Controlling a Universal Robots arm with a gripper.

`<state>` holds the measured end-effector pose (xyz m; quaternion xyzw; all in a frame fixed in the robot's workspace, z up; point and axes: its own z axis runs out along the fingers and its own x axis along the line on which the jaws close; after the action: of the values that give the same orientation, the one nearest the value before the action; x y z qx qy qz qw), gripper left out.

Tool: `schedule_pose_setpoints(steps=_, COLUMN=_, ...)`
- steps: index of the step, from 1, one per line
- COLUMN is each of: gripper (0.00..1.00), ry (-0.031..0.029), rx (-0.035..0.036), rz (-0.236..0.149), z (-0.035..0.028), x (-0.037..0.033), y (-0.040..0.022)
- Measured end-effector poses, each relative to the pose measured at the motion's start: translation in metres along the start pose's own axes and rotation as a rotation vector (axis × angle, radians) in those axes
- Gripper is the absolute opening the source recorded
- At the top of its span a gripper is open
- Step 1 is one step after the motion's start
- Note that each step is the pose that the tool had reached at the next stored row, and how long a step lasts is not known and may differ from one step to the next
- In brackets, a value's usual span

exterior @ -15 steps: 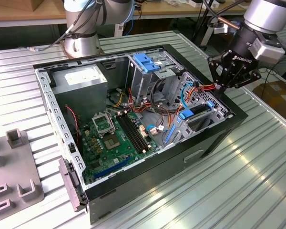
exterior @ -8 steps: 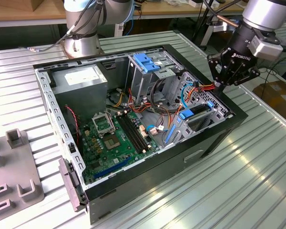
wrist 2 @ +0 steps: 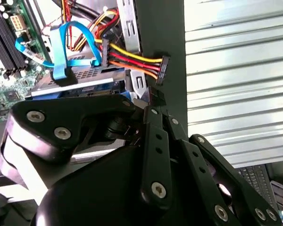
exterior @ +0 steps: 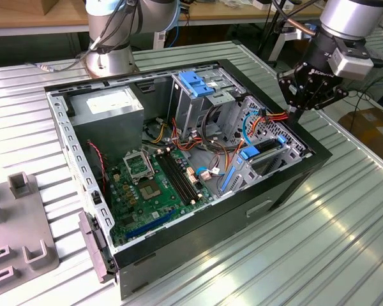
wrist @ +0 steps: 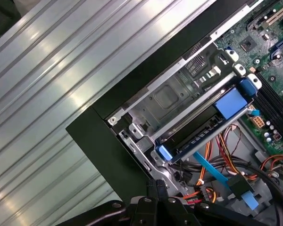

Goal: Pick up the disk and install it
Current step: 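Insert the first disk wire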

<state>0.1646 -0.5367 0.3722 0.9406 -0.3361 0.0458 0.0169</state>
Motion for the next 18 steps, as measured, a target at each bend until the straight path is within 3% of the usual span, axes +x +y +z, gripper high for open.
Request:
schedule_pose_setpoints(steps=4, gripper=0.11, ry=0.0128, rx=0.0140, rz=-0.014, z=-0.0002, x=-0.0027, y=-0.0033)
schedule_pose_setpoints(steps=6, gripper=0.11, ry=0.0162, rx=0.0187, rz=-0.032, z=0.0000, x=-0.0031, y=-0.0038)
schedule_pose_setpoints(steps=12, gripper=0.11, ry=0.0189, rx=0.0288, rz=-0.103, z=0.0004, x=-0.0043, y=-0.0052)
schedule_pose_setpoints(steps=15, gripper=0.18, ry=0.0189, rx=0.0324, rz=-0.134, z=0.0004, x=-0.0049, y=-0.0062)
schedule_pose_setpoints(steps=16, gripper=0.25, ry=0.0190, rx=0.0331, rz=-0.140, z=0.0005, x=-0.0052, y=-0.0067)
schedule_pose_setpoints(steps=18, gripper=0.25, ry=0.0190, rx=0.0343, rz=-0.151, z=0.0005, x=-0.0058, y=-0.0082)
